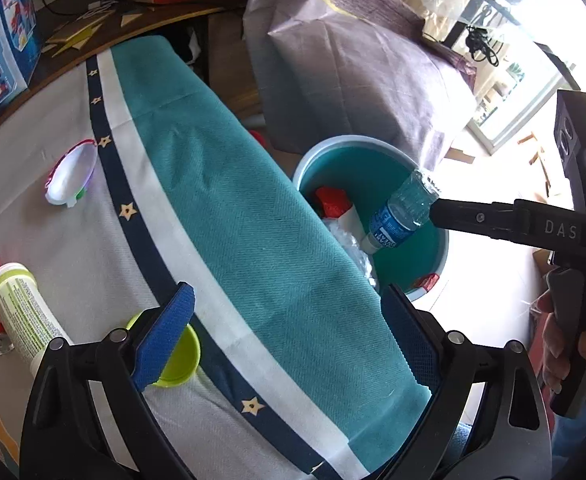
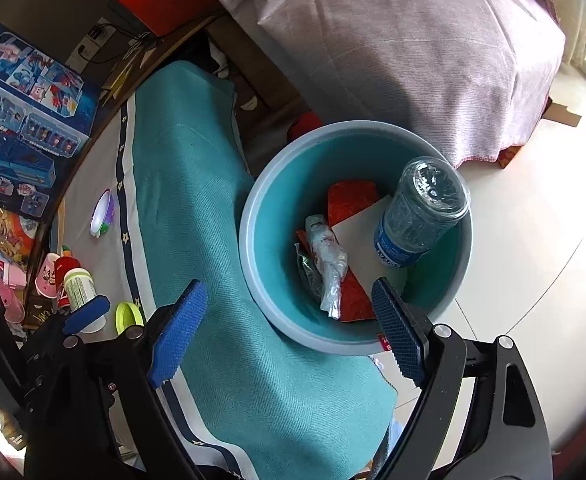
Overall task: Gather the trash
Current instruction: 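Return to the table and grasp the lime-green lid with the right gripper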
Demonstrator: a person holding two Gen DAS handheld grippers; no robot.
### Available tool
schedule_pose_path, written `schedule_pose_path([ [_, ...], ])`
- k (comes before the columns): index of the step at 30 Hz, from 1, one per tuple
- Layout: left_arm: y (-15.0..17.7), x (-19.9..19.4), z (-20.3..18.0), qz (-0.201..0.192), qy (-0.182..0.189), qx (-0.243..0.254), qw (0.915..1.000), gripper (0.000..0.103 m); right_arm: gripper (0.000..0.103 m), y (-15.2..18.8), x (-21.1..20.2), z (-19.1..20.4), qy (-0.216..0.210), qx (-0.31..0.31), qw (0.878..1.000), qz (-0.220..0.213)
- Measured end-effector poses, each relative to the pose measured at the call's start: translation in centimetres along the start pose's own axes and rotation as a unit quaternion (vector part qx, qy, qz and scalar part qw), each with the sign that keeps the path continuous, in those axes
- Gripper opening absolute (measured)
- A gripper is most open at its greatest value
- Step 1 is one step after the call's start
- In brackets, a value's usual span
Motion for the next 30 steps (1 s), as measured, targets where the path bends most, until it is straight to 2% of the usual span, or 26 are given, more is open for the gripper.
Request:
schedule_pose_path([
  [5, 1.5, -1.1, 3.3, -0.005, -0.009, -0.030, 0.9995, 0.094, 0.081, 1.0, 1.1, 2.5, -0.001, -0.021, 1.000, 0.014],
  [10, 3.4, -2.3, 8.2, -0.008, -0.023, -0.072, 0.9971, 0.094, 0.081, 2.5, 3.1, 5.9, -0.006, -0.052, 0.998, 0.037],
  [19, 7.7, -3.8, 17.2, -0.013, -0.037, -0.166, 0.9854, 0.095, 0.081, 6.0, 7.8, 12.4, -0.011, -0.108, 0.990, 0.084],
  [25, 10.4, -3.3, 21.1, -0.003, -0.033, -0.210, 0.9772, 0.095, 0.081, 7.9, 10.7, 15.0, -0.002, -0.131, 0.985, 0.110],
  [30, 11.4, -2.6, 22.9, 0.004, -0.033, -0.233, 0.9719, 0.095, 0.081, 8.1, 12.0, 16.4, 0.027, -0.163, 0.981, 0.105],
])
Point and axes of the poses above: each gripper's, at about its wrist camera, not at the fingertips, and x roughly the way its jaws point, z to its left, y to its underside, the point moved 10 cm from there along x, roughly the way its jaws point, and after that the axes turned 11 degrees about -y, right-handed, at the moved point
